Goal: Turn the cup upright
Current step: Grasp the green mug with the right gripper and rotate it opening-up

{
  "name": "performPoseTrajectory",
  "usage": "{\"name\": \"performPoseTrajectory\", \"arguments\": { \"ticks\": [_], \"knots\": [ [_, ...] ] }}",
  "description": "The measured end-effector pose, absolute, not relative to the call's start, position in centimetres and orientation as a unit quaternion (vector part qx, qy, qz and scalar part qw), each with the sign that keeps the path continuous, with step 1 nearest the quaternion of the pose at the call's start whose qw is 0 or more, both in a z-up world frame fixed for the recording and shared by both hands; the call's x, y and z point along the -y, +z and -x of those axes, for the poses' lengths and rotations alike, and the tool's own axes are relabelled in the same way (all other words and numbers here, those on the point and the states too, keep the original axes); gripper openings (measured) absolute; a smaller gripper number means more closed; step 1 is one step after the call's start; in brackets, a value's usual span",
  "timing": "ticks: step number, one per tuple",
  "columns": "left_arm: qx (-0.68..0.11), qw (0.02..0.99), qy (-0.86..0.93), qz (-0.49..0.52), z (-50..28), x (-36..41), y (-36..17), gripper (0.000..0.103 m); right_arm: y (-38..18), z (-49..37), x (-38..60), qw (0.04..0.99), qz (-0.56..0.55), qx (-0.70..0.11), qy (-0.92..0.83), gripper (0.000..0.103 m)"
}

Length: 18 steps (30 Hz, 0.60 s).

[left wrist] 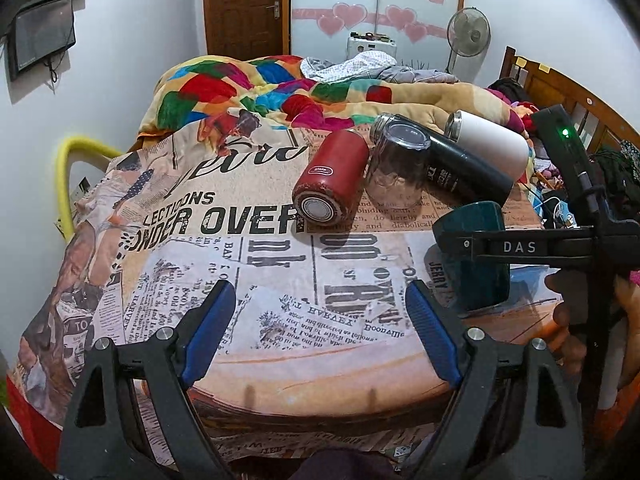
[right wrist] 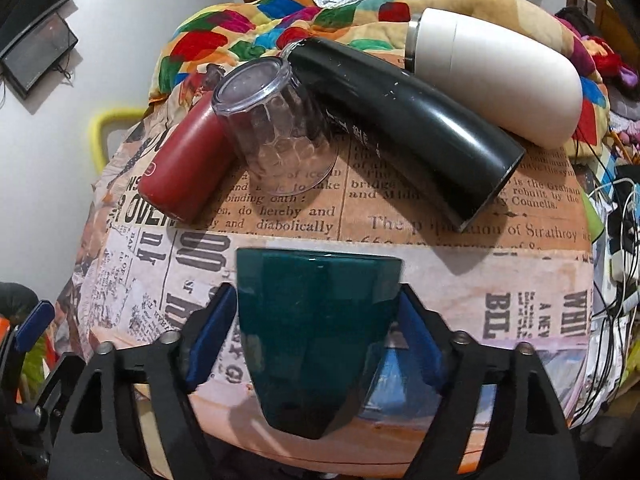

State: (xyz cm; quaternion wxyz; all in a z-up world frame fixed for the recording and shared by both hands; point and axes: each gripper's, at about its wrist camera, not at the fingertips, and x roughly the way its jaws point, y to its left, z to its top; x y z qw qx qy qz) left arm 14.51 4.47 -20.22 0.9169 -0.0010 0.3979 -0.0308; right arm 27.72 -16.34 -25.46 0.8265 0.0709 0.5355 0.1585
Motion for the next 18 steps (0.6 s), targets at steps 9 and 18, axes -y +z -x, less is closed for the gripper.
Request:
{"name": "performPoseTrajectory", "arguments": {
  "ticks": [9,18],
  "knots": [
    [-0.393,0.919,-0.032,-0.002,-14.6,-4.2,-19.7,0.087,-24.0,-27.1,16.0,0.835,-0.043,-0.519,0.179,0.073],
    [-0.386,0.922,-0.030,0.000,-14.8,-4.0,-19.2,0.087,-21.1,-26.6,15.2,0.862,-0.005,-0.472,0.184,0.073]
  ]
}}
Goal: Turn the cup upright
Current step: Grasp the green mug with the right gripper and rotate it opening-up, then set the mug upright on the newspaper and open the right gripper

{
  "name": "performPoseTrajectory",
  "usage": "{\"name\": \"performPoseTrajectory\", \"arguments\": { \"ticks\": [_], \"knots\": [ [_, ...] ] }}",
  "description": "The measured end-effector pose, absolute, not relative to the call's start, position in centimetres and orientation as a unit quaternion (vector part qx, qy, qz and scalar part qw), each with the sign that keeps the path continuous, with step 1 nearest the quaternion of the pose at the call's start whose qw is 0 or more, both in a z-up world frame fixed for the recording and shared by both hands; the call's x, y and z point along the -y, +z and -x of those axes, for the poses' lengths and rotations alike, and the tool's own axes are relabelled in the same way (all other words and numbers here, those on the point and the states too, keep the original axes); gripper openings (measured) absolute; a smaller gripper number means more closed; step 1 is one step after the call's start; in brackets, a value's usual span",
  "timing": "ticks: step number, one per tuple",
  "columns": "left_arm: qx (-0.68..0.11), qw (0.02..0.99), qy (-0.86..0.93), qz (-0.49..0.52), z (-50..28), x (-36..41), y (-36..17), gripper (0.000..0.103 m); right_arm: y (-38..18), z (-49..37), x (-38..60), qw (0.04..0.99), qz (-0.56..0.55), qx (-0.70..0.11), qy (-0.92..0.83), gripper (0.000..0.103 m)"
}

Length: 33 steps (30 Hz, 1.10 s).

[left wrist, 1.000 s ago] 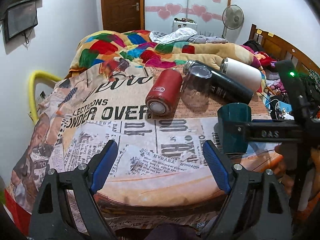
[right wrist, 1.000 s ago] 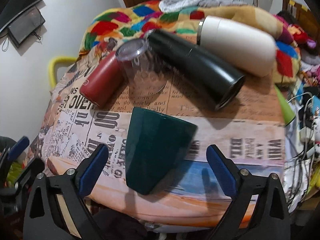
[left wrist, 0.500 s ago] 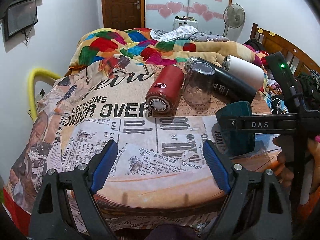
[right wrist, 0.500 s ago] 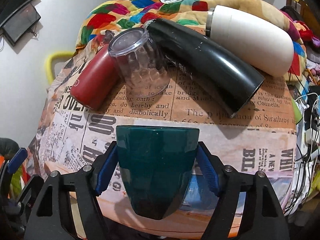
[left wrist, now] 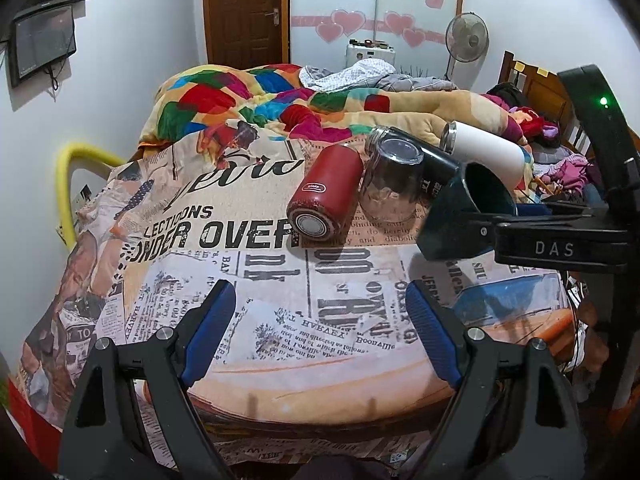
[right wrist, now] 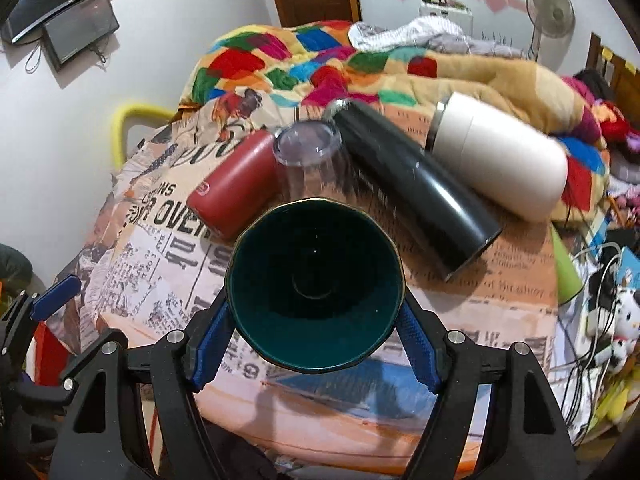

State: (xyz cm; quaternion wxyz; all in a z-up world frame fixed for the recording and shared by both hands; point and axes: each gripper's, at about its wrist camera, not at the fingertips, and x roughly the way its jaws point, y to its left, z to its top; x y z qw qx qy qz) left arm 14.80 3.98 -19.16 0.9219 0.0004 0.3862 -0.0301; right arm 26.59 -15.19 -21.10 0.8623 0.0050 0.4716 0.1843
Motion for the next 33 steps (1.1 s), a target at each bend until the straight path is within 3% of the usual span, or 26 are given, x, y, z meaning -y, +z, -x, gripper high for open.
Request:
{"name": "performPoseTrajectory", "arguments": {
  "ticks": [22,33],
  "knots": [
    [-0.392,0.920,-0.023,0.014,-15.0,-4.9,-19.4,0.087,-22.8,-25.0,12.2,0.862,0.088,-0.462,0.189,0.072],
    [-0.360,0.932,-0.025,0.017,-13.2,-4.4,-15.9,0.087,-21.0,-23.4,13.8,0.861,0.054,-0.465,0.198,0.072]
  ]
}}
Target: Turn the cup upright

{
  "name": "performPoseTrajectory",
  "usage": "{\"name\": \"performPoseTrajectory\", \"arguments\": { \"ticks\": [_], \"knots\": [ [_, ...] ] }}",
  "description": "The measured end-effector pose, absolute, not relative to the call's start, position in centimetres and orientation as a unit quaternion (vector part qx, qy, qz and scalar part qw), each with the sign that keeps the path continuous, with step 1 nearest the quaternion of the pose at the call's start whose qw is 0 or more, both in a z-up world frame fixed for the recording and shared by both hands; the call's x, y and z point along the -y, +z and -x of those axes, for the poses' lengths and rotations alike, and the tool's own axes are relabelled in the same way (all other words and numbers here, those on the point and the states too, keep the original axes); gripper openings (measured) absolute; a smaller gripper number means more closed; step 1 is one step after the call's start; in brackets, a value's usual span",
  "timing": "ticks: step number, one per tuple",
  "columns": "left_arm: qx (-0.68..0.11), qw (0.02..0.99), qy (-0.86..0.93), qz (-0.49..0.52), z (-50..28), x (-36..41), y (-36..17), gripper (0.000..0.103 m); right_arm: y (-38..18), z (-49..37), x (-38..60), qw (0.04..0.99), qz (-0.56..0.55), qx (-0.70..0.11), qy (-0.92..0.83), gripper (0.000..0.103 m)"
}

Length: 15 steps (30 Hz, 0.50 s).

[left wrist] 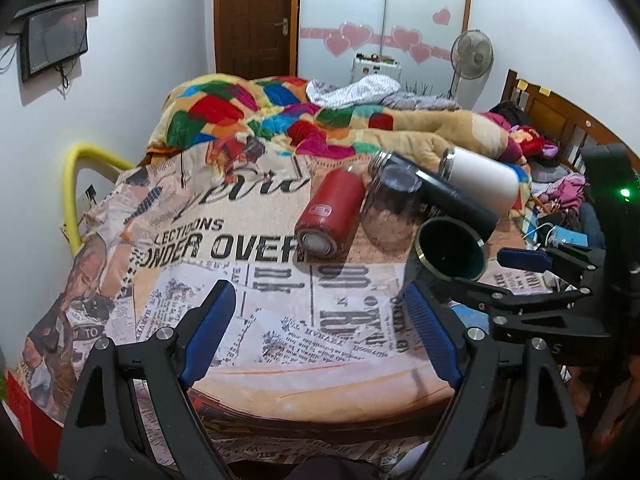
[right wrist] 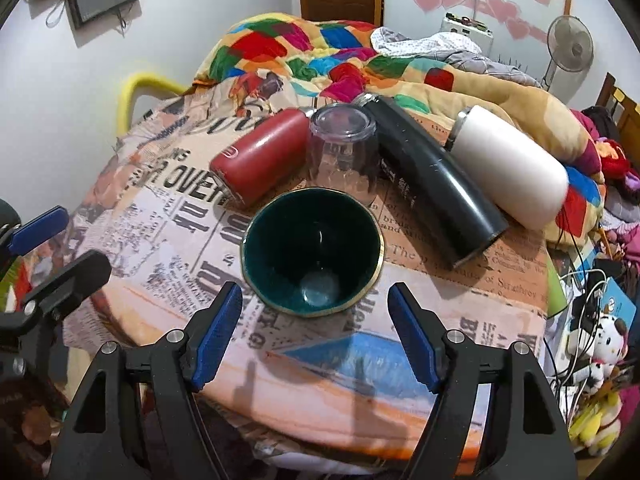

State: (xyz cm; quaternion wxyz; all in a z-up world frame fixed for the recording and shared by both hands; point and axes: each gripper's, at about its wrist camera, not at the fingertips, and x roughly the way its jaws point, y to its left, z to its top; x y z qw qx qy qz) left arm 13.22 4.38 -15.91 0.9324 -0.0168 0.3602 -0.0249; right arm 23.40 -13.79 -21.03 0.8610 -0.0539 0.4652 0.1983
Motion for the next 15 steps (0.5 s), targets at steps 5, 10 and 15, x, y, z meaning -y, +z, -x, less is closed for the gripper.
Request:
{"name": "performPoseTrajectory", "arguments": {
  "ticks": [5,10,15],
  "knots": [
    [-0.322,0.946,-0.033,0.017,-11.5,-3.4,-12.2,0.087,-17.3,-21.0,15.8,0.882,0.037,-0.425,0.198,0.072],
    [-0.263,0.963,-0.044,0.018,-8.6,-2.1,-7.4,0.087,-12.1,-17.8,18.3,0.912,0.011,-0.359,0.197,0.072],
    [-0.191,0.980,-0.056,0.016,-4.5,-0.7,-2.7,0.087,-6.5,-13.6,20.7,0.941,-0.013,-0.274,0.199,0.072]
  ]
}}
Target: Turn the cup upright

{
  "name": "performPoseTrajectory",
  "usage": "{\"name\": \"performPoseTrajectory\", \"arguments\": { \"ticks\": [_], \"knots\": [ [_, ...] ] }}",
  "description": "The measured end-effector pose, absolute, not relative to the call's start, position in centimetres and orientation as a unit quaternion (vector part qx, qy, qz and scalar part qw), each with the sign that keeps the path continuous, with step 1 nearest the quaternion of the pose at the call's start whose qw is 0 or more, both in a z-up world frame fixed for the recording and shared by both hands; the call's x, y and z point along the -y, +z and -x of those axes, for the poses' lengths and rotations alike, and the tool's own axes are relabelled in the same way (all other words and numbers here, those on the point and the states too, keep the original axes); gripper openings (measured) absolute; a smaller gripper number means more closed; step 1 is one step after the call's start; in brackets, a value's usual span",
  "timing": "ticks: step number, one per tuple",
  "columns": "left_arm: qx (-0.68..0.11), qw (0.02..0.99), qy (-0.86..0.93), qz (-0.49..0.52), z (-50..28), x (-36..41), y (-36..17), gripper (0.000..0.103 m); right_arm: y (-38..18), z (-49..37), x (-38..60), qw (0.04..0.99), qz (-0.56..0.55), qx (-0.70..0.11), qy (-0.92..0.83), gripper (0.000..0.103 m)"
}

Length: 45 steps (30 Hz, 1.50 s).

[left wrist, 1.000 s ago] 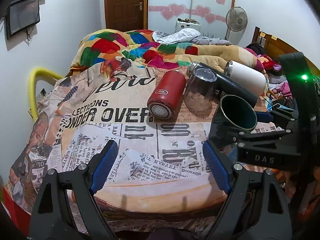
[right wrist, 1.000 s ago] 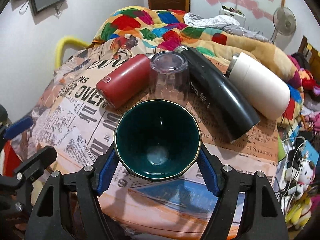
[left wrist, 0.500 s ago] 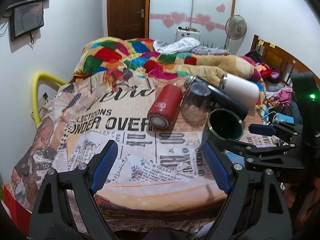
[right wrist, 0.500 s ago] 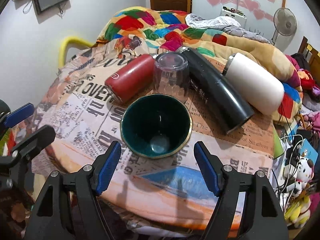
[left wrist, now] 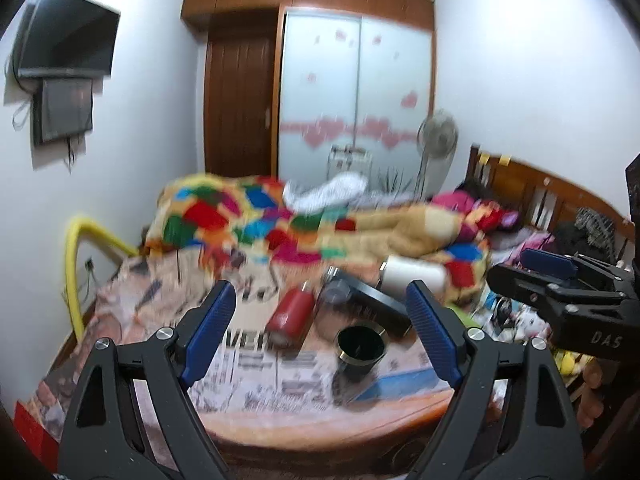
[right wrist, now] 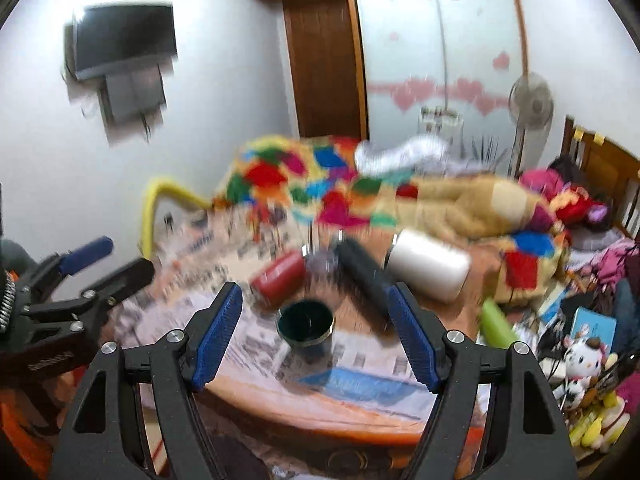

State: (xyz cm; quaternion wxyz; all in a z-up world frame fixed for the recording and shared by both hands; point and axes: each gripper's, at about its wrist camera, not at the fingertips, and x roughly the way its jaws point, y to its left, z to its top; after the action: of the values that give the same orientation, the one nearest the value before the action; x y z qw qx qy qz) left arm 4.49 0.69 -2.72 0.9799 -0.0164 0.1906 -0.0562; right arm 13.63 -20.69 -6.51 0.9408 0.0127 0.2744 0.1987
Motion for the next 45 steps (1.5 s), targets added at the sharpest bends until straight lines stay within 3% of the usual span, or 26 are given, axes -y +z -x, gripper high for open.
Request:
{"name": "performPoseTrajectory", "arguments": {
  "ticks": [8,14,22,45],
  "knots": [
    [-0.085,0.995,-0.057,0.015,2.5,0.6,2.2,0.090,-0.5,-6.2,22.1,0.968,-0.030,-0.140,0.207,0.075],
    [-0.043,0.998,-0.035,0.016,5.9,0.7,3.2,0.097,0.2,-3.4,21.9,0.973,-0.036,-0.093,0.206,0.080],
    [-0.041,0.999,-0.017,0.030,7.1,0.1,2.8,0.102,-0.8,-2.8,22.4,0.979,-0.038,-0.083,0.185,0.102],
    [-0.045,0.999,-0.010,0.026,7.6,0.4,2.5,0.103,-1.1,-1.3,22.7,0.979,-0.023,-0.090,0.182,0.103]
  ]
}}
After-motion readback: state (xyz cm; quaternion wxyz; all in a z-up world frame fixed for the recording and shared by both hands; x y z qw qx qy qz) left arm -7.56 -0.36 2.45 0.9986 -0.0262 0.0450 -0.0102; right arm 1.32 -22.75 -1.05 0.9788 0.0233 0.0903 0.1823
